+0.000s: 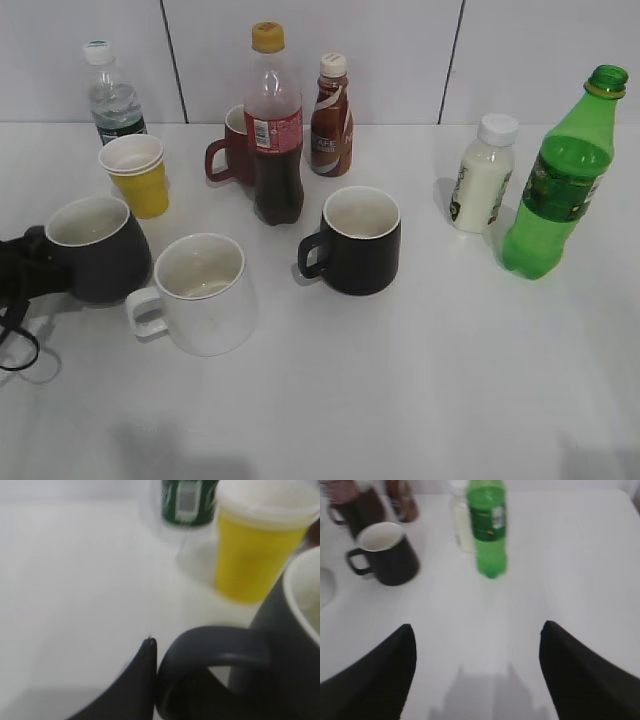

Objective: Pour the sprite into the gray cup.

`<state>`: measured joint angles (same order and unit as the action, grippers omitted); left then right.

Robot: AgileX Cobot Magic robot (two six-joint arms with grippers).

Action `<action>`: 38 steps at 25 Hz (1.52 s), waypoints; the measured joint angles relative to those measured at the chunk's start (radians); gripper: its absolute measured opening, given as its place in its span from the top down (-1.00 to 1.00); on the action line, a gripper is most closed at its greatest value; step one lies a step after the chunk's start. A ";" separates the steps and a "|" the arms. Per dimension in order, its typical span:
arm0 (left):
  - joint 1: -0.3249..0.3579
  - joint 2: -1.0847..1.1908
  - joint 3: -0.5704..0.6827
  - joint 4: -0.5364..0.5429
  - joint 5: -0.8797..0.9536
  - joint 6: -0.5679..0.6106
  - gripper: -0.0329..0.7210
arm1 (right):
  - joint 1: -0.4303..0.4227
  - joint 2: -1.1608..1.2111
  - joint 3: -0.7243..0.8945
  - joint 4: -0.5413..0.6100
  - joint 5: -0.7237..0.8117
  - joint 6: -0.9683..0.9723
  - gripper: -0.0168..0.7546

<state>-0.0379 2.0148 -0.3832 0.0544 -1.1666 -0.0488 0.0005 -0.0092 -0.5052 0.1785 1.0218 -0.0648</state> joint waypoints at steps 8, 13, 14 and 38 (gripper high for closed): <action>0.000 -0.247 0.037 0.032 0.002 -0.007 0.72 | 0.000 0.164 0.032 0.205 -0.493 -0.259 -0.51; 0.000 -0.367 0.038 0.108 0.004 -0.010 0.72 | 0.000 0.485 0.106 0.211 -0.953 -0.341 -0.49; 0.000 -0.381 0.038 0.130 0.006 -0.011 0.72 | 0.000 0.563 0.112 0.211 -1.002 -0.344 -0.49; 0.000 -0.436 0.039 0.210 0.011 -0.055 0.72 | 0.020 1.546 0.147 -0.537 -1.711 0.316 -0.76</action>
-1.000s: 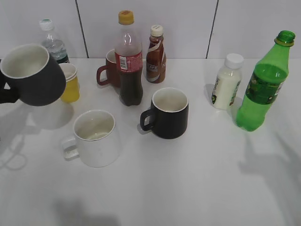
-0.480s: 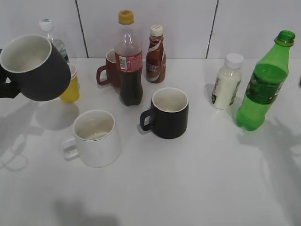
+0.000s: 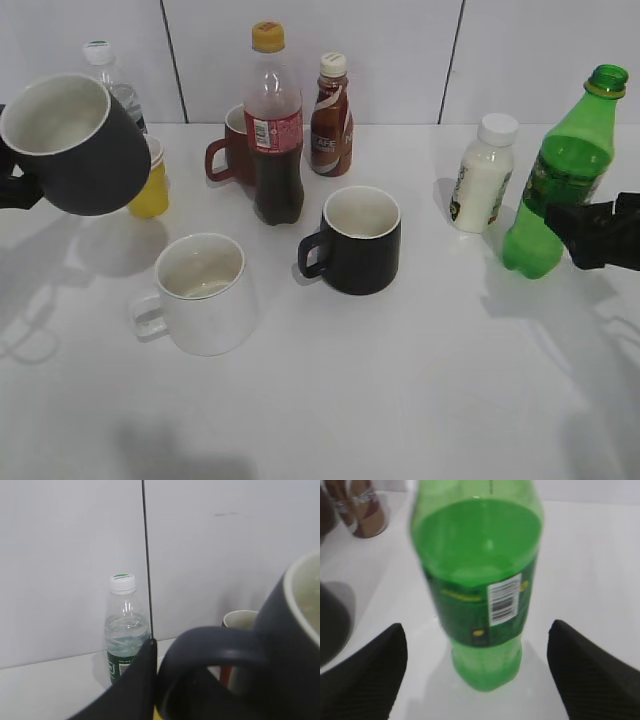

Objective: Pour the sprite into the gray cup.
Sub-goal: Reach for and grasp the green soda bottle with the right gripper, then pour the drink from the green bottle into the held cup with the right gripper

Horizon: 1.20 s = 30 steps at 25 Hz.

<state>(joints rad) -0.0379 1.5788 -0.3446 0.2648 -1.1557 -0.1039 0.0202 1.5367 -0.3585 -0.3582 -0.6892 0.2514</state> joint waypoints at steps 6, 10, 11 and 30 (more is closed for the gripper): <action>0.000 0.000 0.000 0.015 0.000 0.000 0.72 | 0.000 0.138 -0.091 0.025 -0.083 0.000 -0.78; 0.000 0.000 0.000 0.068 0.006 0.000 0.72 | 0.002 0.238 -0.171 0.012 -0.098 0.030 -0.72; -0.001 0.000 0.000 0.087 0.020 -0.001 0.72 | 0.002 0.260 -0.188 0.000 -0.101 0.039 -0.64; -0.436 -0.165 -0.202 0.119 0.697 -0.033 0.72 | 0.247 -0.120 -0.208 -0.029 0.336 -0.399 -0.11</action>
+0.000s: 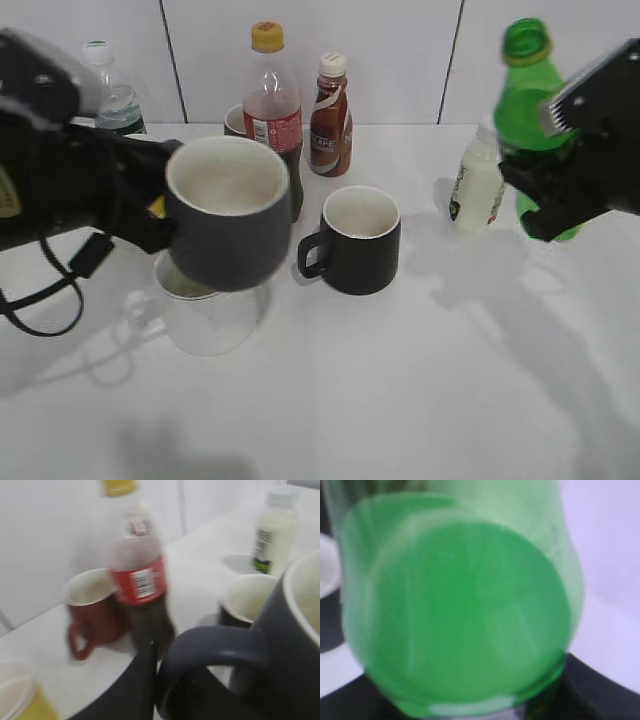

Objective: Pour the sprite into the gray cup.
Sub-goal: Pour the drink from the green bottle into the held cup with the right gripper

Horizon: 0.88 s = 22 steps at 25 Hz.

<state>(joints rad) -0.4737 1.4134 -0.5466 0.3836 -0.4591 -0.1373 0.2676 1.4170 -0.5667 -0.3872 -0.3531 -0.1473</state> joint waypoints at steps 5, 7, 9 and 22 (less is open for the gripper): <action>-0.128 0.000 -0.066 0.001 0.119 0.000 0.72 | 0.138 -0.021 -0.026 0.073 0.096 -0.282 -0.11; -0.172 0.000 -0.076 0.001 0.142 0.000 0.72 | 0.176 -0.021 -0.041 0.079 0.105 -0.365 -0.11; -0.205 0.009 -0.078 -0.003 0.148 0.000 0.72 | 0.198 -0.022 -0.051 0.081 0.107 -0.438 -0.11; -0.293 0.068 -0.079 -0.029 0.121 0.000 0.72 | 0.210 -0.023 -0.056 0.084 0.048 -0.810 -0.11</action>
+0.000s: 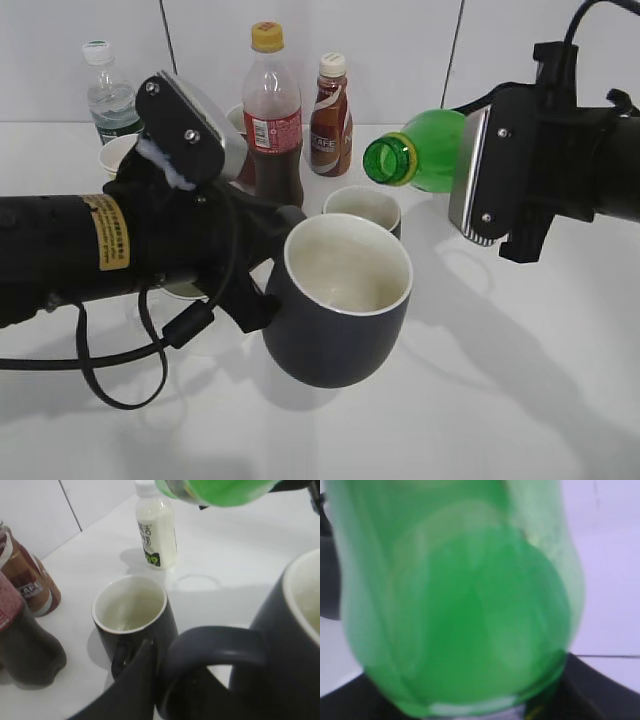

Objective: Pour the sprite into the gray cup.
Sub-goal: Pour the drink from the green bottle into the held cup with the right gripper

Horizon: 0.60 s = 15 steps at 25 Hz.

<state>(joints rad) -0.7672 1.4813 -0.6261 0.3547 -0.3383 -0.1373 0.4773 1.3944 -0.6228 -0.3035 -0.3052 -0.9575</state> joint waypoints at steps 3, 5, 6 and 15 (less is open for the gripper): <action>-0.001 0.000 0.000 -0.006 -0.018 0.000 0.72 | 0.000 0.000 0.000 0.000 -0.007 -0.066 -0.11; -0.002 0.000 0.000 -0.009 -0.023 0.000 0.72 | 0.000 0.000 0.000 0.000 -0.011 -0.101 -0.11; -0.002 0.000 0.000 -0.010 -0.025 0.000 0.72 | 0.000 0.000 0.000 0.000 -0.014 -0.113 -0.11; -0.002 0.000 0.000 -0.031 -0.029 0.000 0.72 | 0.000 0.000 -0.001 0.008 -0.064 -0.217 -0.11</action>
<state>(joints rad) -0.7687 1.4813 -0.6261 0.3241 -0.3668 -0.1373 0.4773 1.3944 -0.6236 -0.2957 -0.3689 -1.1747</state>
